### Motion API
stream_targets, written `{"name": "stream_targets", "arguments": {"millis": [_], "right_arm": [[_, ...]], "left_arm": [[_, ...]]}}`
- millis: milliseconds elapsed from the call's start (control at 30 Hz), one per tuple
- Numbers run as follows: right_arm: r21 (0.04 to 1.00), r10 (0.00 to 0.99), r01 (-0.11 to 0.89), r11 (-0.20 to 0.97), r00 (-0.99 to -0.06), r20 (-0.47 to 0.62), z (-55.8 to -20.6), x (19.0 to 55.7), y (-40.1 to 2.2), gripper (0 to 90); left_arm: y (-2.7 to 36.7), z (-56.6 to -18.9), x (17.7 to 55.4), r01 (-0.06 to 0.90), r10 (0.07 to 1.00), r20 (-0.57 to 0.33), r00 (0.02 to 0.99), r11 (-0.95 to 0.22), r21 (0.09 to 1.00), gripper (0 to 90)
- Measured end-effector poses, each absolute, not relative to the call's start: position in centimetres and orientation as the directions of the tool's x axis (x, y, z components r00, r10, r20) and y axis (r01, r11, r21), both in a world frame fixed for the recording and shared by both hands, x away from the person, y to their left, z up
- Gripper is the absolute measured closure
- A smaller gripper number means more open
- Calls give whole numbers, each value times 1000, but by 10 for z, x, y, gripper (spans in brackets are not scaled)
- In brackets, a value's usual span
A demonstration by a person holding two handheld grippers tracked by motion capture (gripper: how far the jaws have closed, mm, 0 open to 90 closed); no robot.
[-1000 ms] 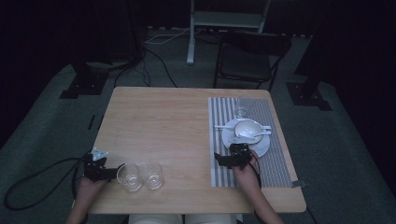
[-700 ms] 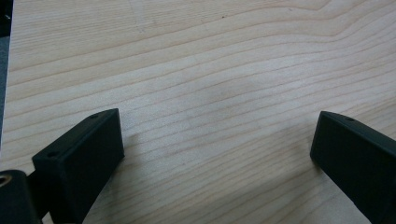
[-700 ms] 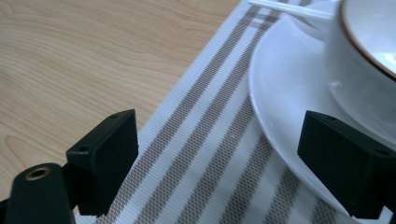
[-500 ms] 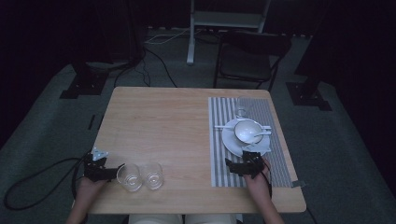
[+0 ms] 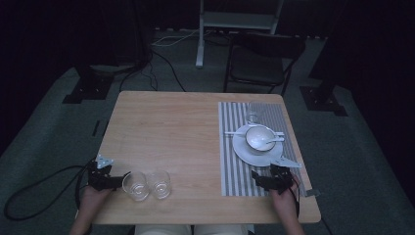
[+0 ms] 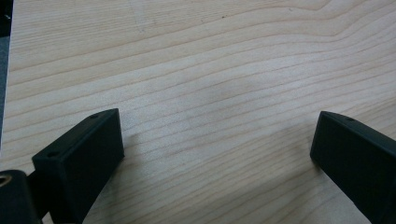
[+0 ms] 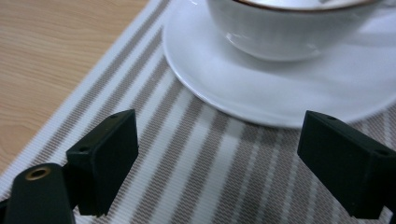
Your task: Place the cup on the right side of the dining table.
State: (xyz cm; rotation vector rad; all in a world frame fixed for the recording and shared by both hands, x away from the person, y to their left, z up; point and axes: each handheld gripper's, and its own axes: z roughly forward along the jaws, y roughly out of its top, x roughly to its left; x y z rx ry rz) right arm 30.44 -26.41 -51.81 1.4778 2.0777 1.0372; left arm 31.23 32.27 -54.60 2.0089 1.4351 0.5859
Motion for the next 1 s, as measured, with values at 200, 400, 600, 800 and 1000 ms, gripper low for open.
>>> {"name": "stream_targets", "arguments": {"millis": [200,400,600,800,1000], "right_arm": [[757,944,638,137,-316,96,-521,296,-283,120],[764,965,642,71,-238,110,-528,286,-308,120],[764,978,644,42,-181,99,-528,283,-329,120],[773,981,634,26,-164,102,-532,281,-346,120],[768,983,637,63,-174,63,-535,281,-354,121]], "left_arm": [[323,-546,312,685,948,12,319,-240,688,31],[323,-546,312,685,948,12,319,-239,688,31],[323,-546,312,686,948,13,319,-240,687,31],[323,-546,312,685,948,12,319,-240,688,31],[323,-546,312,685,948,12,319,-240,688,31]]}}
